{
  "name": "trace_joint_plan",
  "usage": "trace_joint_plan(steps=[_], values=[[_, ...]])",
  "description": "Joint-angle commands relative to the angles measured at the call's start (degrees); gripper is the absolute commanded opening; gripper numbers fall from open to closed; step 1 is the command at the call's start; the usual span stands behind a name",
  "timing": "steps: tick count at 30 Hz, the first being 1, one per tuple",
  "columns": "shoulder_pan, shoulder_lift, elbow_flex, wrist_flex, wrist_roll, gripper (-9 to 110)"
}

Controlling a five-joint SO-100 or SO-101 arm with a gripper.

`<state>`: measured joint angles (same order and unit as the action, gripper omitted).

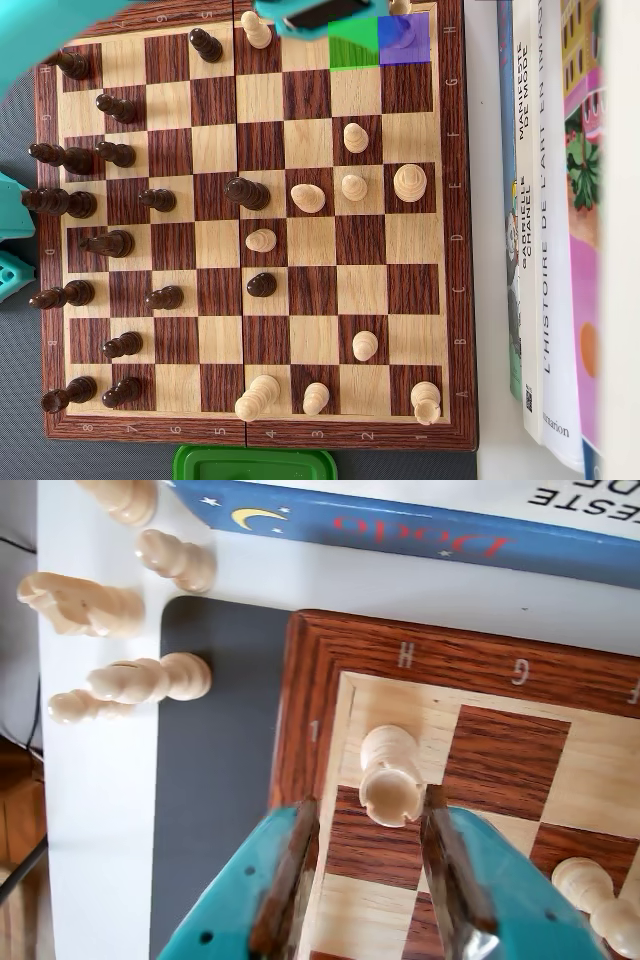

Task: Play chess

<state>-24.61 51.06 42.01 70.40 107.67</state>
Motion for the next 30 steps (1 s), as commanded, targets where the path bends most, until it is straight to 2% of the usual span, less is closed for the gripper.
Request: trace_joint_plan(steps=[1, 30], values=[[-0.09, 3.96, -2.99, -0.35, 0.35, 16], [1.58, 0.0, -4.22, -0.35, -0.18, 16]])
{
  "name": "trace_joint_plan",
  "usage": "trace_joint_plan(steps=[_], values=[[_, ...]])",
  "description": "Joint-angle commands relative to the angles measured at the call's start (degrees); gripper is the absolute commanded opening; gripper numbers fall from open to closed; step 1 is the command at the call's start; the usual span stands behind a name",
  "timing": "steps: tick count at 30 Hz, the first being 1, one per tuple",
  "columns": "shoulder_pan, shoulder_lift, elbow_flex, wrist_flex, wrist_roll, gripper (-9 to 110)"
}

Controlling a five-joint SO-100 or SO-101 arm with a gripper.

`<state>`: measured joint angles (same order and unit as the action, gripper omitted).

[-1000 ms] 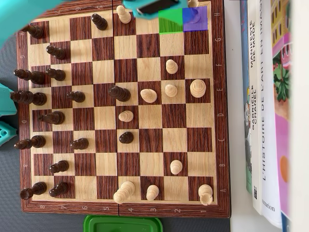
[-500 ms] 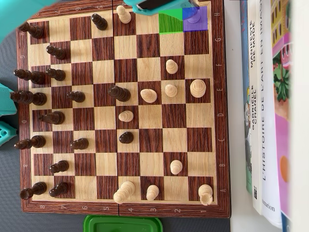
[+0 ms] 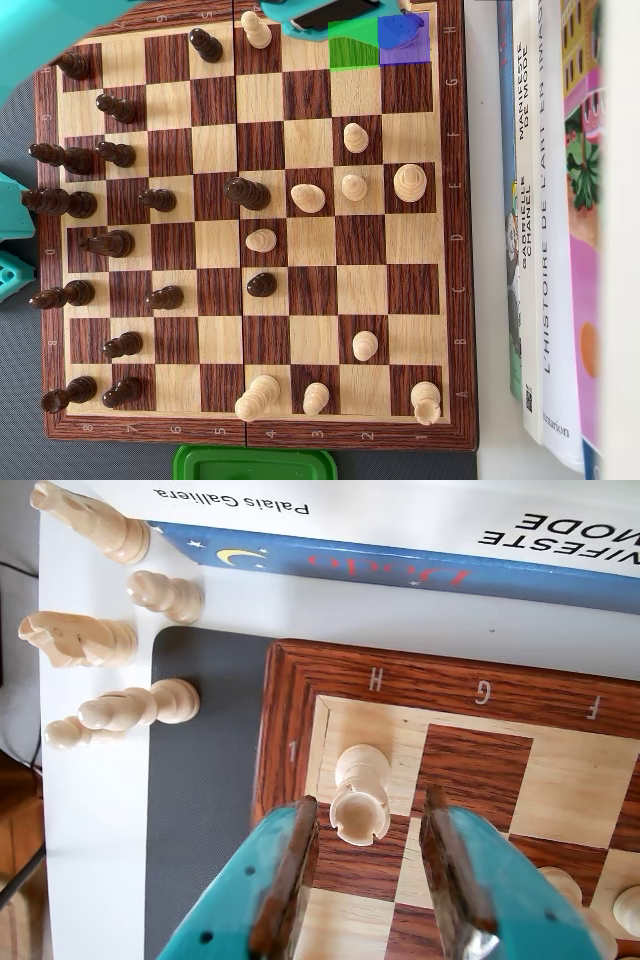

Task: Play chess

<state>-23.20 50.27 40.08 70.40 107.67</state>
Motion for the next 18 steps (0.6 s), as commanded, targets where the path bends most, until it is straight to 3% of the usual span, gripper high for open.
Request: trace_joint_plan(steps=[1, 18], values=[[0.18, 0.79, -2.29, -0.35, -0.18, 16], [-0.09, -3.69, -2.81, -2.81, -0.18, 16]])
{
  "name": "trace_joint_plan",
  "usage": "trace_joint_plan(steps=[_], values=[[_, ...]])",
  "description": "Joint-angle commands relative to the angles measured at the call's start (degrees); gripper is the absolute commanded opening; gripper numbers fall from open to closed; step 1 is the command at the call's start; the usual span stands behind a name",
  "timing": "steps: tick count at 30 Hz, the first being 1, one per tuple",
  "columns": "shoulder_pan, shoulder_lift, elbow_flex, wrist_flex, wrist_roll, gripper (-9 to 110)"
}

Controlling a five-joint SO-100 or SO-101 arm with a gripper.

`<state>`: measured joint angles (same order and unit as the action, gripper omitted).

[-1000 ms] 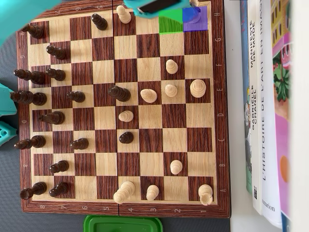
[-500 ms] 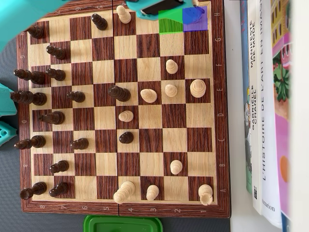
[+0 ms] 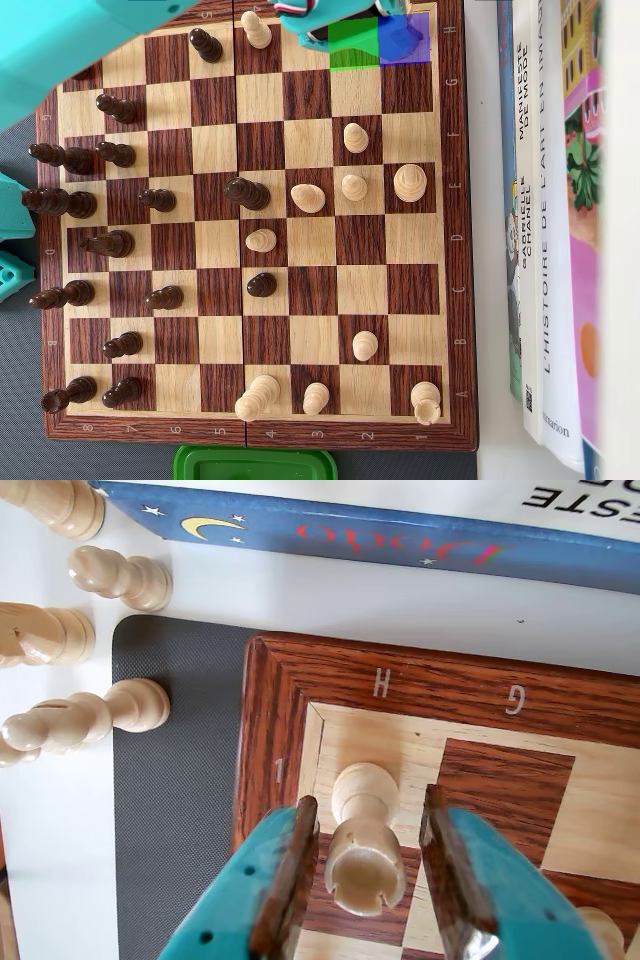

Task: Play chess

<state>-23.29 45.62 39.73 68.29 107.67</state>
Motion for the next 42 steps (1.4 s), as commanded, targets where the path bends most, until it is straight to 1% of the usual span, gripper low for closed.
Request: trace_joint_plan(steps=[1, 6, 10, 26, 30, 36, 42], values=[[0.0, 1.05, -2.46, -0.53, -0.18, 16], [0.18, 1.14, -2.11, -0.09, -0.18, 16], [0.18, 1.14, -2.11, -0.09, -0.18, 11], [0.26, 1.23, -1.93, -0.09, -0.18, 11], [0.26, 1.23, -1.93, 0.0, -0.18, 8], [0.09, 1.32, -1.93, 0.0, -0.26, 8], [-0.09, 5.8, -0.35, 2.55, -0.26, 8]])
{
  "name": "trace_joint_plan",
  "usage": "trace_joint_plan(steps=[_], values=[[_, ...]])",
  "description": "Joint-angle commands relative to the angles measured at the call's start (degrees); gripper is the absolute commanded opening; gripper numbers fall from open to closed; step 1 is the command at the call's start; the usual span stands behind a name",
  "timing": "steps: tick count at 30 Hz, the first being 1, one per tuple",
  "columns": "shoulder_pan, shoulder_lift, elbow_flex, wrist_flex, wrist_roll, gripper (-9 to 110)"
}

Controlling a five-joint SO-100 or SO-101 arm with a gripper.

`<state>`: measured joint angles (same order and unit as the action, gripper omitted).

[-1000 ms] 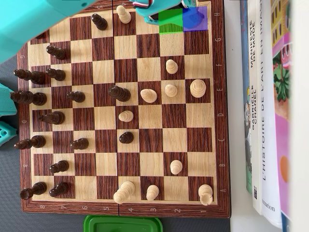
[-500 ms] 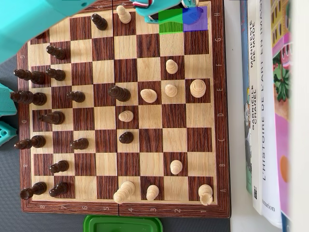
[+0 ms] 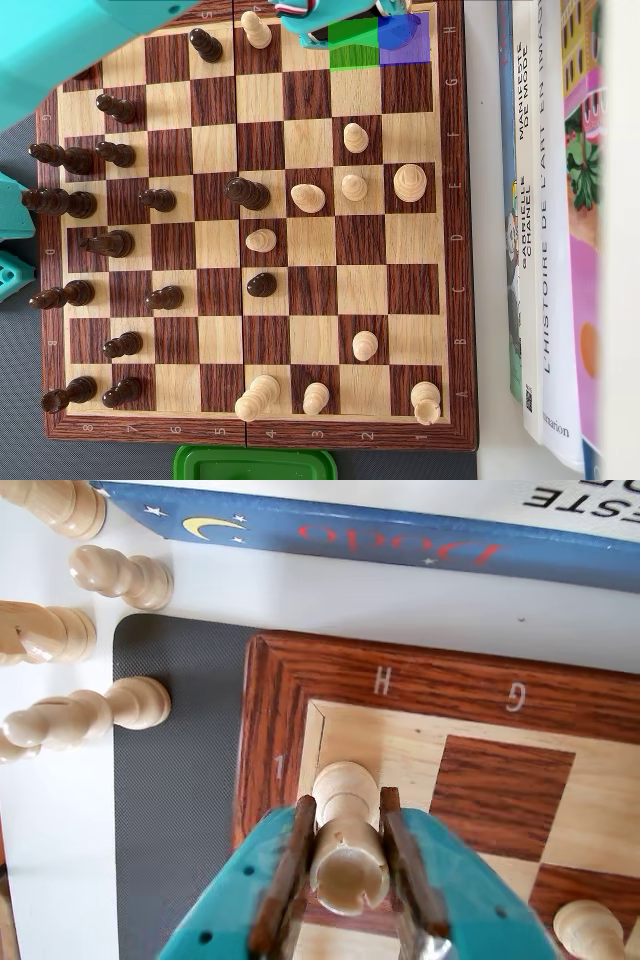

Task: Play chess

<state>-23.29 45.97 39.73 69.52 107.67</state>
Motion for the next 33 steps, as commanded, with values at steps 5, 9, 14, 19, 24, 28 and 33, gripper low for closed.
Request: trace_joint_plan(steps=[5, 9, 14, 19, 24, 28, 33], values=[[-0.09, 11.07, 5.27, 0.97, -0.26, 8], [-0.53, 13.71, 8.0, 0.97, -0.26, 8], [-1.67, 15.47, 11.87, 0.97, -0.26, 8], [-2.81, 18.54, 17.31, 0.79, -0.18, 8], [-2.9, 20.13, 21.97, -4.13, -0.18, 8], [-2.9, 19.78, 22.15, -4.57, -0.26, 8], [-2.37, 19.51, 22.59, -5.27, -1.14, 8]])
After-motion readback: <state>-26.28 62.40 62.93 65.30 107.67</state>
